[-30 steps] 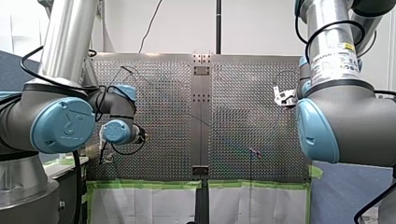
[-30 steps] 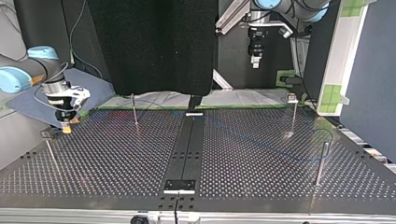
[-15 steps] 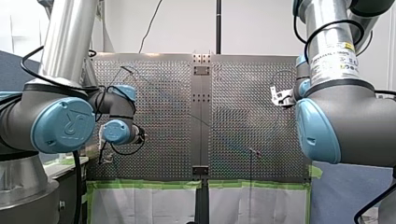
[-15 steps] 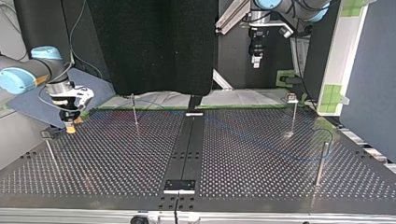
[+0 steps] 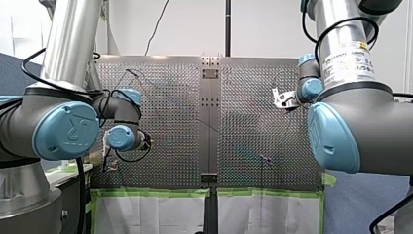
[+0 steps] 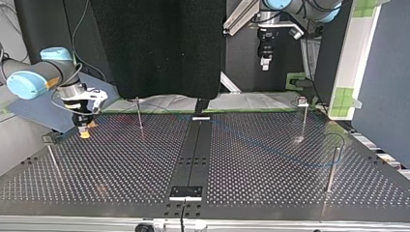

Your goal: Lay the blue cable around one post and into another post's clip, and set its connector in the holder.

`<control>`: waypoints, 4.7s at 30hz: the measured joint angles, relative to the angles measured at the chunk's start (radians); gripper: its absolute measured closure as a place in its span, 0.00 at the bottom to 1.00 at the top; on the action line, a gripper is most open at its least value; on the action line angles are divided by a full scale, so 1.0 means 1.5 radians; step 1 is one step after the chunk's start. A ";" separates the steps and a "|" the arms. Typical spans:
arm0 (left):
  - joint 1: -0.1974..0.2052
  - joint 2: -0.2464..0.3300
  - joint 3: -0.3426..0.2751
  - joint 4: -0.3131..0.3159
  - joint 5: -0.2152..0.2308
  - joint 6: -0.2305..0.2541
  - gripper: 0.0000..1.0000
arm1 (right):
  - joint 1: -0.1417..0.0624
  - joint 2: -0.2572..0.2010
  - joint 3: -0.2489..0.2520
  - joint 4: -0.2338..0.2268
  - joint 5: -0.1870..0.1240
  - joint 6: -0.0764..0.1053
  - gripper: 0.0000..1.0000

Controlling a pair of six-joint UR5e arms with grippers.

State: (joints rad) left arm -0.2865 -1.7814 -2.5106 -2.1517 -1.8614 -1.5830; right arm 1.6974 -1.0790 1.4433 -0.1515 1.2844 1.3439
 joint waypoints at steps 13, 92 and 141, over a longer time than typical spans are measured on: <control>0.000 0.001 0.021 0.003 0.034 -0.036 0.00 | 0.073 -0.001 0.010 0.000 0.072 0.001 0.01; 0.013 0.001 0.046 -0.009 -0.015 -0.074 0.00 | 0.500 0.004 0.280 -0.370 0.433 0.163 0.01; 0.009 0.001 0.046 0.003 -0.022 -0.071 0.00 | 0.477 0.005 0.302 -0.385 0.393 0.149 0.01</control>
State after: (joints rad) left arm -0.2734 -1.7800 -2.4417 -2.1478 -1.8952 -1.6888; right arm 2.4122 -1.0716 1.8969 -0.7288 1.8732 1.5680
